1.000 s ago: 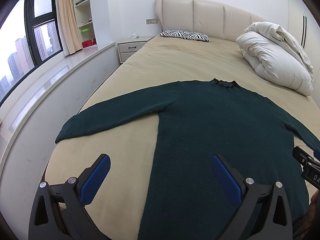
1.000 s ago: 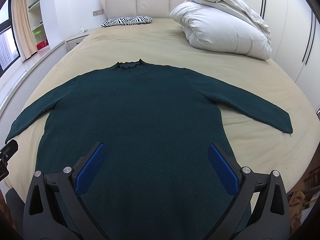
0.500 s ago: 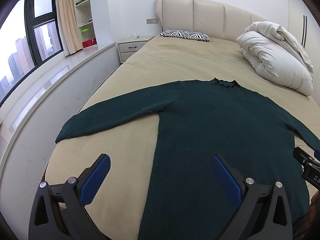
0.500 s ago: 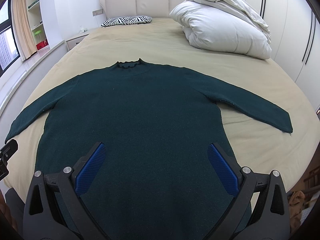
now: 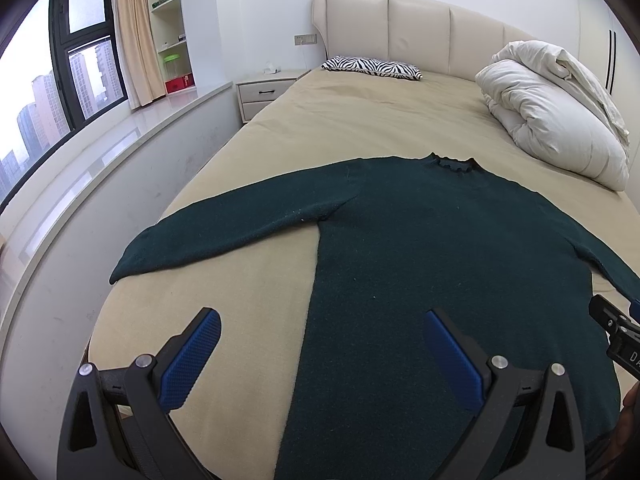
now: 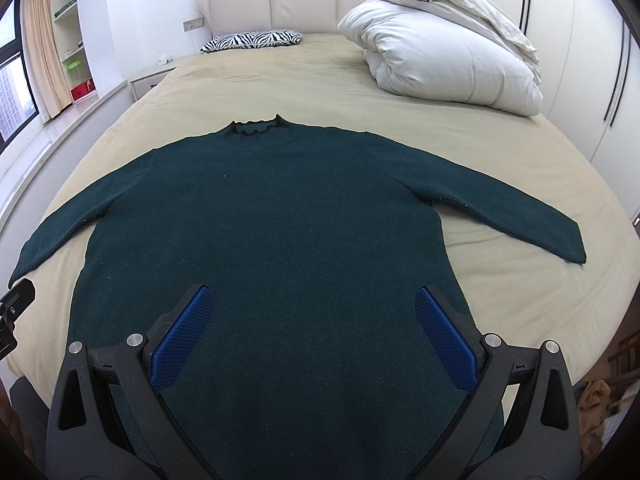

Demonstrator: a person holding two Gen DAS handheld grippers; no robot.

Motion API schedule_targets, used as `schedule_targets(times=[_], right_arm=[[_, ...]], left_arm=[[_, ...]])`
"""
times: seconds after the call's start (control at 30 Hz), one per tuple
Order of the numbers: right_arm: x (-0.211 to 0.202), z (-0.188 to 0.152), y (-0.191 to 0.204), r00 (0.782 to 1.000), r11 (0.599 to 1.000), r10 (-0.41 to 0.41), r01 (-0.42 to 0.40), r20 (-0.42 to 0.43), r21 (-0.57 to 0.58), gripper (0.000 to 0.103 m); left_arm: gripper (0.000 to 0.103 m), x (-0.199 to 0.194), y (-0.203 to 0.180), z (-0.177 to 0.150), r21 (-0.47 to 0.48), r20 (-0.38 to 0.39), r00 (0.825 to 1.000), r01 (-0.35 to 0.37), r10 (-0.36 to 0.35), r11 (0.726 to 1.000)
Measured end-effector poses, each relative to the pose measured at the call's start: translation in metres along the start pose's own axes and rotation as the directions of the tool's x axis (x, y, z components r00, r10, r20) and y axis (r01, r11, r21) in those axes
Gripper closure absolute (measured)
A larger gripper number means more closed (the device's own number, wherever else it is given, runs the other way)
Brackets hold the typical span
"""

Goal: Fold small clothes
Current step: 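Grasp the sweater sleeve cuff with the right gripper and fold it across the body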

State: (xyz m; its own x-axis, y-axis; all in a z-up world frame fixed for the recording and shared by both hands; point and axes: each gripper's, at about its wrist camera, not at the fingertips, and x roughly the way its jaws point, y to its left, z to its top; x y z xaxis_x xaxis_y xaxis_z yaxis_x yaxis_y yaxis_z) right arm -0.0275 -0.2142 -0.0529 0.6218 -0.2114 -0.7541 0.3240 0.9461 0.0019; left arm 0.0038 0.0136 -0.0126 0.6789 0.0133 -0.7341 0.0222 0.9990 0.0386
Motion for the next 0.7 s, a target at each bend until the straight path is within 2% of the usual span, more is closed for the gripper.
schedule_targets(times=[0.1,0.2,0.3,0.37,0.47,0.57,0.63,0.7], right_arm=[[0.005,0.000,-0.009,1.000,1.000,0.007,-0.007,0.001,0.016,0.000],[0.013,0.005,-0.041,0.999,0.996,0.046,-0.046,0.005,0.073,0.000],[0.022,0.012,-0.099,0.997,0.975,0.080,-0.082,0.017,0.209,0.000],[0.029,0.011,-0.154,0.992,0.932,0.118,-0.127,0.047,0.340,0.000],[0.044,-0.003,-0.249,0.988,0.816,0.126,-0.157,0.094,0.556,0.001],[0.066,-0.030,-0.341,0.992,0.655,0.096,-0.129,0.087,0.745,0.006],[0.081,-0.052,-0.390,0.990,0.549,0.112,-0.134,0.087,0.825,0.013],[0.095,-0.069,-0.425,0.989,0.470,0.117,-0.131,0.086,0.873,0.017]], left_arm=[[0.000,0.003,0.000,-0.001,-0.008,-0.010,1.000,0.002,-0.002,1.000],[0.000,0.007,0.000,-0.001,-0.022,-0.027,0.999,0.041,-0.041,0.999],[0.000,0.013,0.002,-0.003,-0.057,-0.042,0.996,0.075,-0.077,0.996],[0.000,0.016,0.001,-0.005,-0.067,-0.034,0.995,0.086,-0.089,0.994],[0.000,0.025,-0.005,-0.005,-0.072,-0.048,0.994,0.097,-0.101,0.993],[0.000,0.034,-0.013,-0.003,-0.094,-0.069,0.987,0.138,-0.145,0.986],[0.000,0.042,-0.024,0.001,-0.075,-0.090,0.984,0.145,-0.151,0.987],[0.000,0.047,-0.033,0.004,-0.068,-0.091,0.981,0.168,-0.174,0.983]])
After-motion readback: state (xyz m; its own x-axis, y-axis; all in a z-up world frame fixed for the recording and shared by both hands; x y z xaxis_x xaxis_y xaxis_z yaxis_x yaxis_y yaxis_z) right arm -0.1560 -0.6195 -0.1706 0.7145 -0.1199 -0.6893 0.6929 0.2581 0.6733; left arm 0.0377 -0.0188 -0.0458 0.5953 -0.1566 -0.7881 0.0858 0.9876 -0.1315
